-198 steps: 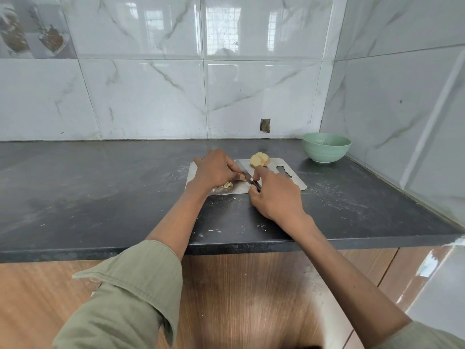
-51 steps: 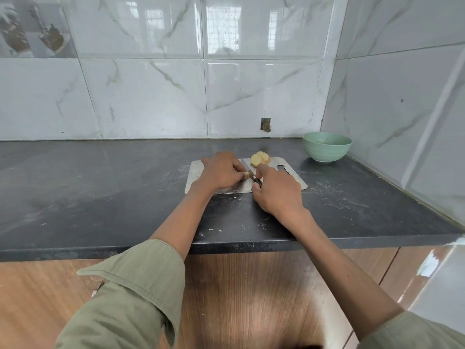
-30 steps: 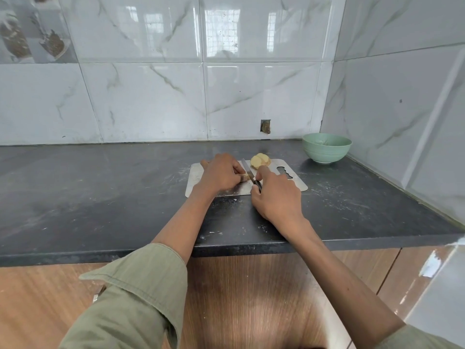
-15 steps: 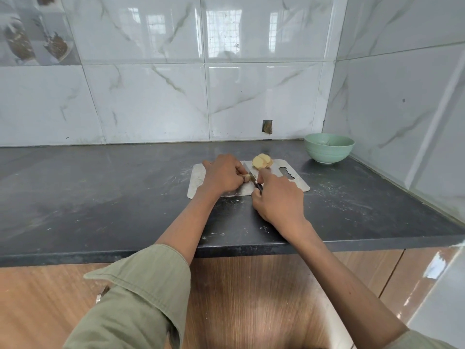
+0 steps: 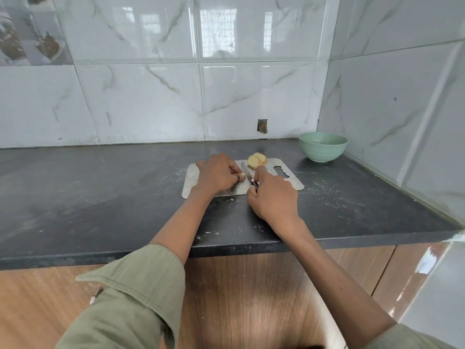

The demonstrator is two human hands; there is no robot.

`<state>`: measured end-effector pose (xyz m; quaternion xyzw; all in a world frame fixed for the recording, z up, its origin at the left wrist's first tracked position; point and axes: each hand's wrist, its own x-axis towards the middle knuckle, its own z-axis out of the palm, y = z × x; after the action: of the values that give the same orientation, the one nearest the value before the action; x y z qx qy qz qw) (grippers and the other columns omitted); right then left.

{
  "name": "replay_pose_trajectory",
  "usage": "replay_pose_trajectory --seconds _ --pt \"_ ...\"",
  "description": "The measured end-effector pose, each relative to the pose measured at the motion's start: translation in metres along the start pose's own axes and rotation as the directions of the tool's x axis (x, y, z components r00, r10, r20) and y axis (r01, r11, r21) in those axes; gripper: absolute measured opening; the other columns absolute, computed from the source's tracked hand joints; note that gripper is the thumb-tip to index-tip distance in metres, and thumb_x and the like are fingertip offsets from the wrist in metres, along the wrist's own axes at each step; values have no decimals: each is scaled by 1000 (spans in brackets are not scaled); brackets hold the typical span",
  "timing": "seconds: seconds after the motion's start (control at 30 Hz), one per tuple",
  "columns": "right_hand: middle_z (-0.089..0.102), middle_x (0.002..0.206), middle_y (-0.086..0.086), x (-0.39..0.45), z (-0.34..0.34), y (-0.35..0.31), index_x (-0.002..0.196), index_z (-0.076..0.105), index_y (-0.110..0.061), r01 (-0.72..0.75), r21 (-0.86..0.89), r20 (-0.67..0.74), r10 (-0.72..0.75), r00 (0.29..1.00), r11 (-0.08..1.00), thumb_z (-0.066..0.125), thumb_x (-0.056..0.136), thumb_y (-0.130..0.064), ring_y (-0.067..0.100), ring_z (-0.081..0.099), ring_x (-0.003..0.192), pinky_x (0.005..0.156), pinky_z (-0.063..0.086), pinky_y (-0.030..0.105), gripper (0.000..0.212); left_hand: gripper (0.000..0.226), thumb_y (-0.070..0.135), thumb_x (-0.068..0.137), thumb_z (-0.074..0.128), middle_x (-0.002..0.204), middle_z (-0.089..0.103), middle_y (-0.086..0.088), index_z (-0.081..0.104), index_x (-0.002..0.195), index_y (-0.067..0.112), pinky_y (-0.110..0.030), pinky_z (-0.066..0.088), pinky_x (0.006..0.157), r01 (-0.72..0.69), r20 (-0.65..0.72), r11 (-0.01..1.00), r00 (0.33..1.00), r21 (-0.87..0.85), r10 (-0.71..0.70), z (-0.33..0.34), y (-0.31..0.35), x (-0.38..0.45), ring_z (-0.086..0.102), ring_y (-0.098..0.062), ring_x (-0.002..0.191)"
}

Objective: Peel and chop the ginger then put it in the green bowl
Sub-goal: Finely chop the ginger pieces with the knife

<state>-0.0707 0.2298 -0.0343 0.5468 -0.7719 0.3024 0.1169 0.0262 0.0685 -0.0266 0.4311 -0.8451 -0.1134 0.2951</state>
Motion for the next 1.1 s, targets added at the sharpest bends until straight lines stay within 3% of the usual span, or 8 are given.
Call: replay_pose_trajectory --seconds 0.23,0.57,0.8,0.97,1.1 --pt "65 98 9 1 0 0 116 55 -20 1 60 -18 0 1000 998 50 97 -32 35 60 92 69 39 38 23 12 46 73 89 64 71 21 78 70 41 -51 50 91 -4 21 996 1000 -84 6 -4 -5 0 69 -5 80" --pt "63 96 8 4 1 1 111 54 -22 8 43 19 -9 1000 999 52 96 -31 32 51 83 70 37 38 19 10 38 73 91 63 70 25 81 73 36 -52 51 90 -20 28 995 999 -94 23 -3 -3 -1 68 -3 79" --pt "65 99 9 19 2 5 109 54 -22 1 50 106 -6 994 999 52 95 -31 34 57 104 73 38 39 17 18 36 74 90 60 68 28 77 65 43 -55 51 91 -22 55 994 998 -110 28 -5 -3 0 69 -3 77" --pt "66 98 8 18 1 3 109 52 -21 17 29 109 -20 994 999 52 95 -30 34 58 98 71 36 38 16 23 37 74 91 63 70 27 74 61 48 -50 53 92 -25 53 994 998 -109 31 -6 -3 -1 69 -3 79" --pt "66 101 10 15 2 0 111 52 -22 42 7 83 -42 996 999 52 96 -31 35 60 97 71 35 38 18 11 38 74 90 66 71 24 80 72 41 -45 51 92 -15 32 994 999 -106 18 -8 0 -5 68 -2 79"
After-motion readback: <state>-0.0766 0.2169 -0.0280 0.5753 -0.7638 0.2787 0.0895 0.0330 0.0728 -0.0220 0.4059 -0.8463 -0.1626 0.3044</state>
